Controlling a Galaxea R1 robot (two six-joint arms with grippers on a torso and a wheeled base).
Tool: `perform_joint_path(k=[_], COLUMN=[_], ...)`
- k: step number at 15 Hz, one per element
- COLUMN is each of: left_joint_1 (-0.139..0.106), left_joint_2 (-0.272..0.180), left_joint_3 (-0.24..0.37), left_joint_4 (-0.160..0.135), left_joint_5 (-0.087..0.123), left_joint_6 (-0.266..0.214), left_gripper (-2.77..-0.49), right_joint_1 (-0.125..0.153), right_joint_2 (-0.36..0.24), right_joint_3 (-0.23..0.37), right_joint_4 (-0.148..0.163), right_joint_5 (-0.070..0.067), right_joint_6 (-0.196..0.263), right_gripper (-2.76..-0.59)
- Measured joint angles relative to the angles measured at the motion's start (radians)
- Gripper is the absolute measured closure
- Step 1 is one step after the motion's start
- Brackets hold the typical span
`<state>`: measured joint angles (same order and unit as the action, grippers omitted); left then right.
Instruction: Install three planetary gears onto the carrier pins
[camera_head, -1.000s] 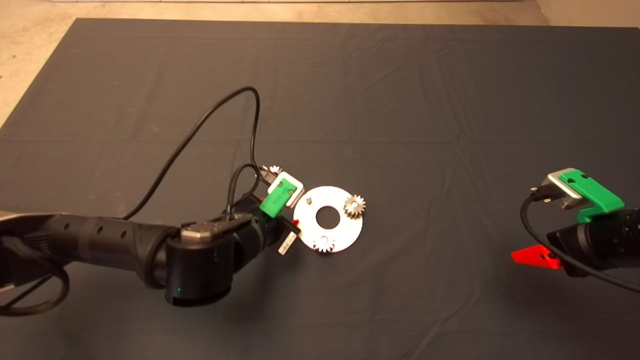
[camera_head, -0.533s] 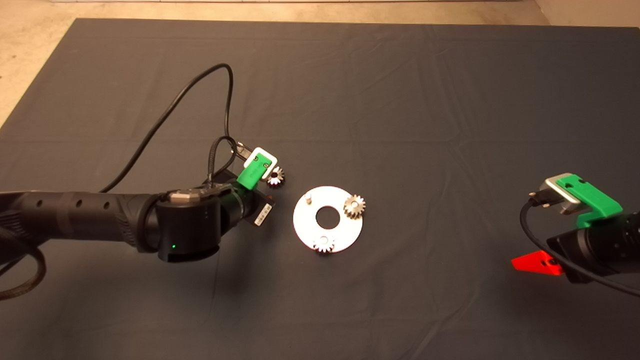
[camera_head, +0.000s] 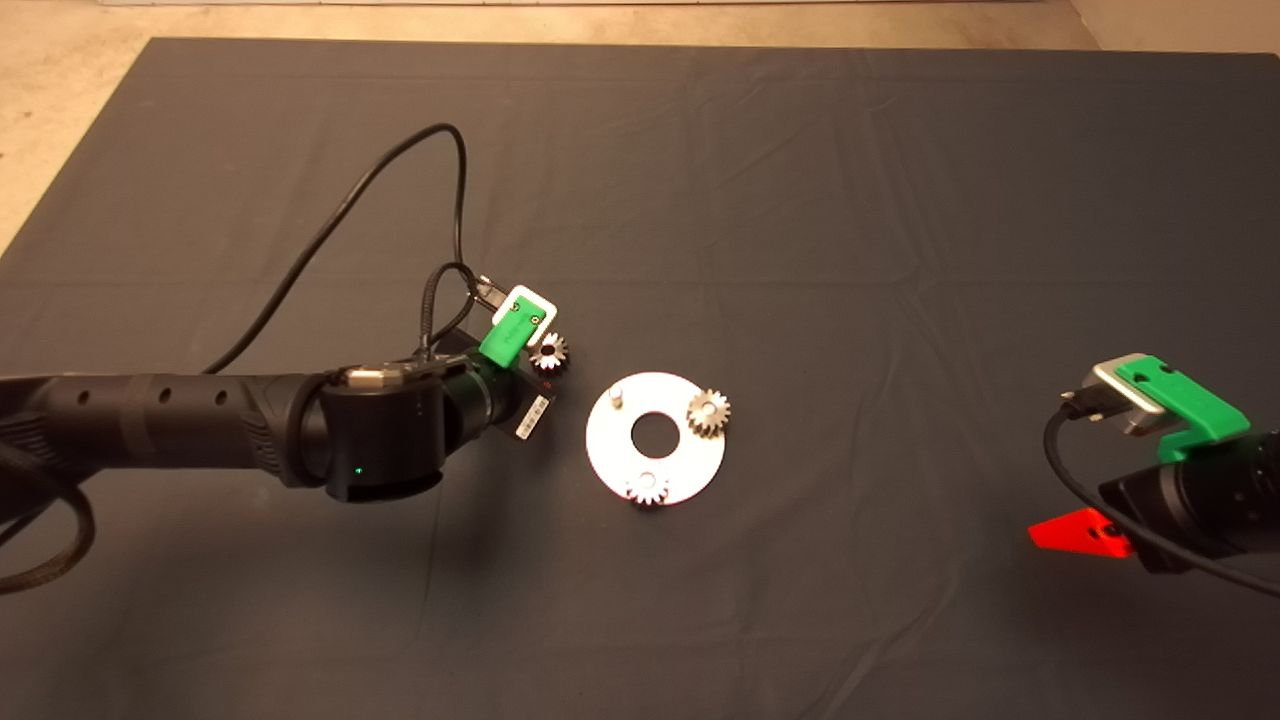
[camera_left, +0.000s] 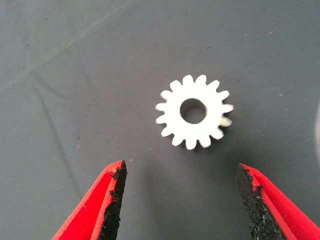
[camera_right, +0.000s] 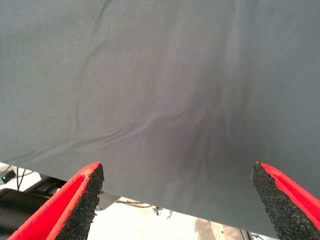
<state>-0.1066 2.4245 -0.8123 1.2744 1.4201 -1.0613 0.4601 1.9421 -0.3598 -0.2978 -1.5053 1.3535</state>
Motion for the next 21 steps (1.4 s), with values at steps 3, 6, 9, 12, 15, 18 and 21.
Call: perform_joint_path(k=[3,6,9,12,15,18,21], left_joint_1=[0.0,0.0,0.0,0.0,0.0,-0.002,-0.003], left_joint_2=[0.0,0.001,0.002,0.002,0.004,0.005,0.005], left_joint_3=[-0.04,-0.064,-0.07,-0.07,-0.084,-0.096,-0.096], left_joint_4=[-0.001,0.0,0.0,0.0,-0.001,-0.002,-0.003], left_joint_5=[-0.078,-0.099,-0.121,-0.123,-0.17,-0.171,-0.177], left_joint_6=[-0.023,-0.03,-0.031,-0.042,-0.059,-0.06,-0.06], left_gripper=[-1.5,-1.5,-1.5,-1.5,-1.5,-1.5,-1.5], right_joint_1=[0.0,0.0,0.0,0.0,0.0,0.0,0.0], right_joint_2=[0.0,0.0,0.0,0.0,0.0,0.0,0.0], right_joint_3=[0.0,0.0,0.0,0.0,0.0,0.0,0.0], right_joint_4=[0.011,0.014,0.018,0.018,0.022,0.03,0.035], right_joint_5=[0.0,0.002,0.007,0.01,0.02,0.02,0.02], right_joint_6=[-0.003,-0.003,-0.003,-0.003,-0.003,-0.003,-0.003], right_gripper=[-2.2,-2.2,-2.2,-2.2,-2.2,-2.2,-2.2])
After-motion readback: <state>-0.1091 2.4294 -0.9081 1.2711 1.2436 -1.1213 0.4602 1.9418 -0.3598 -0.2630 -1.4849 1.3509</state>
